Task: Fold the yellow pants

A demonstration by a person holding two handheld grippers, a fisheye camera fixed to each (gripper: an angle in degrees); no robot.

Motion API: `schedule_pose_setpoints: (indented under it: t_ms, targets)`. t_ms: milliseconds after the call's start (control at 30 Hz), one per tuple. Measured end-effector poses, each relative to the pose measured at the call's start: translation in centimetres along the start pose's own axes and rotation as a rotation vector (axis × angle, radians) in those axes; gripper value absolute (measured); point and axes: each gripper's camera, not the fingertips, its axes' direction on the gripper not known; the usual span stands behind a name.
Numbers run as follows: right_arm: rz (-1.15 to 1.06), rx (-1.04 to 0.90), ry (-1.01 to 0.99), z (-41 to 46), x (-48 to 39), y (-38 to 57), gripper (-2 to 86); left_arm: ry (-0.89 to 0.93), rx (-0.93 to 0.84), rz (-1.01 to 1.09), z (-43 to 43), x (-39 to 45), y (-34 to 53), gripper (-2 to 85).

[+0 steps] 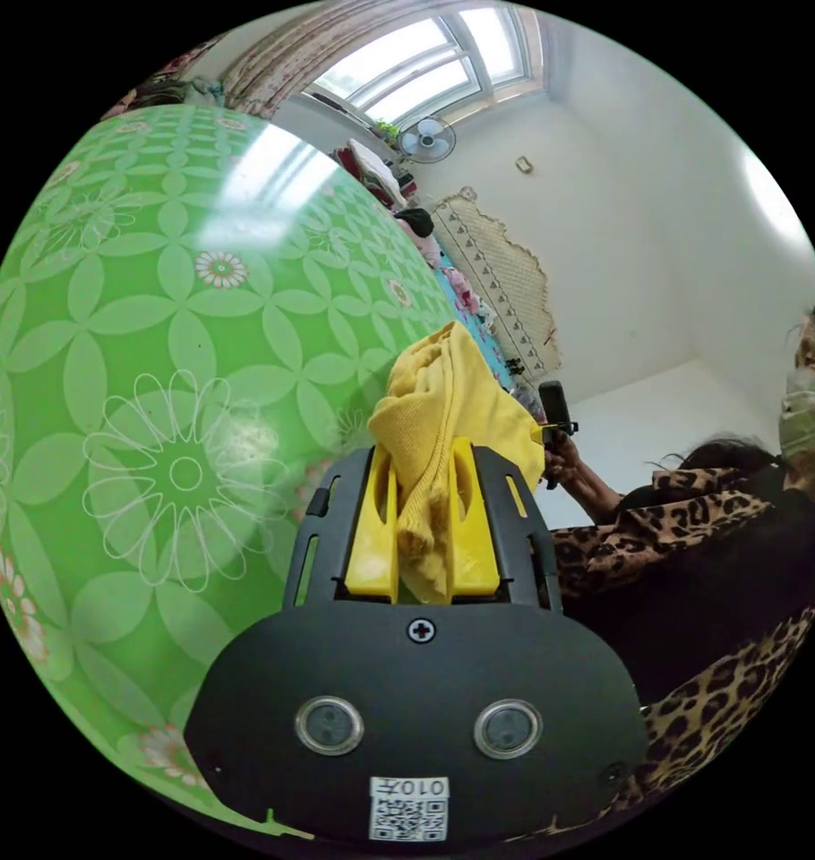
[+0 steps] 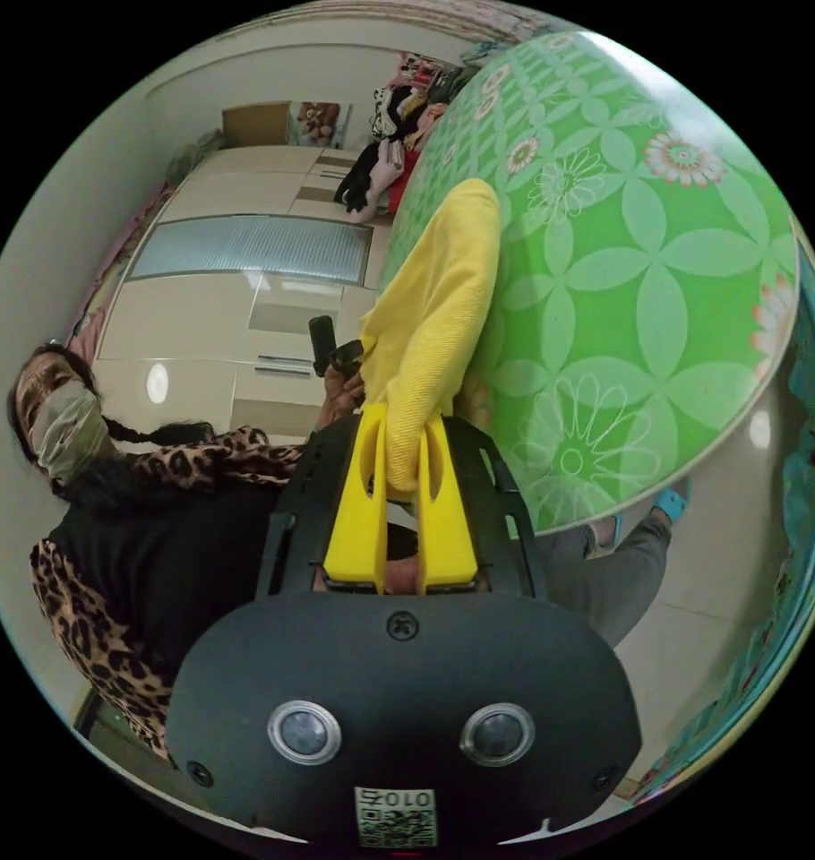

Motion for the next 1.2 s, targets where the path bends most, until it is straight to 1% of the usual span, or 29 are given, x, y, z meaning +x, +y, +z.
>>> schedule_pose_setpoints:
  t_ms: [133,200,233,333,400,500,533,633,667,700,733,767,867,1000,1200]
  targets:
    - [0.035,0.071,0.010,-2.5,-0.5,6.3,3.8,0.043,-0.061,-0.003,2.4,-0.7,-0.6,11.9]
    - [0.068,0.091,-0.023,-3.7,0.8,8.6,3.8,0.118,-0.074,-0.046,3.9,-1.6,-1.1,11.7]
    - [0.068,0.105,-0.068,-4.5,1.6,9.7,3.9,0.127,-0.069,-0.062,4.1,-1.5,-1.3,11.7]
    - [0.009,0.111,-0.123,-7.5,1.9,11.9,3.9,0.066,-0.075,-0.057,4.3,1.9,-2.6,11.5]
    - [-0.031,0.113,-0.166,-9.9,2.2,13.5,3.9,0.018,-0.075,-0.036,5.1,5.9,-4.0,11.3]
    - [-0.074,0.150,-0.222,-16.3,3.6,17.7,3.9,0.001,-0.059,-0.034,8.5,11.1,-6.3,11.1]
    - [-0.084,0.187,-0.226,-19.6,4.1,20.1,3.9,0.008,-0.060,-0.030,9.6,12.2,-6.8,11.1]
    - [-0.078,0.297,-0.198,-28.7,4.8,27.4,3.8,0.053,-0.102,0.003,17.3,17.5,-10.4,11.1]
    - [-0.066,0.342,-0.180,-32.2,4.9,30.5,3.7,0.090,-0.130,0.026,21.0,19.5,-12.0,11.1]
    - [-0.059,0.363,-0.169,-34.0,4.9,32.1,3.7,0.128,-0.157,0.040,24.7,21.2,-13.5,11.0]
    - [-0.043,0.403,-0.141,-37.2,4.9,35.2,3.7,0.146,-0.169,0.043,26.6,21.9,-14.1,11.0]
    - [-0.025,0.441,-0.112,-40.3,4.8,38.1,3.6,0.191,-0.191,0.048,30.3,23.2,-15.3,10.9]
    - [0.033,0.533,-0.052,-46.5,4.8,44.6,3.5,0.298,-0.256,0.017,39.0,24.8,-17.1,10.8]
    - [0.135,0.615,-0.029,-50.8,5.4,50.5,3.5,0.372,-0.370,-0.024,48.3,26.2,-18.3,10.4]
    - [0.275,0.754,-0.037,-54.7,3.9,56.4,3.7,0.431,-0.493,-0.003,55.6,27.8,-21.5,10.0]
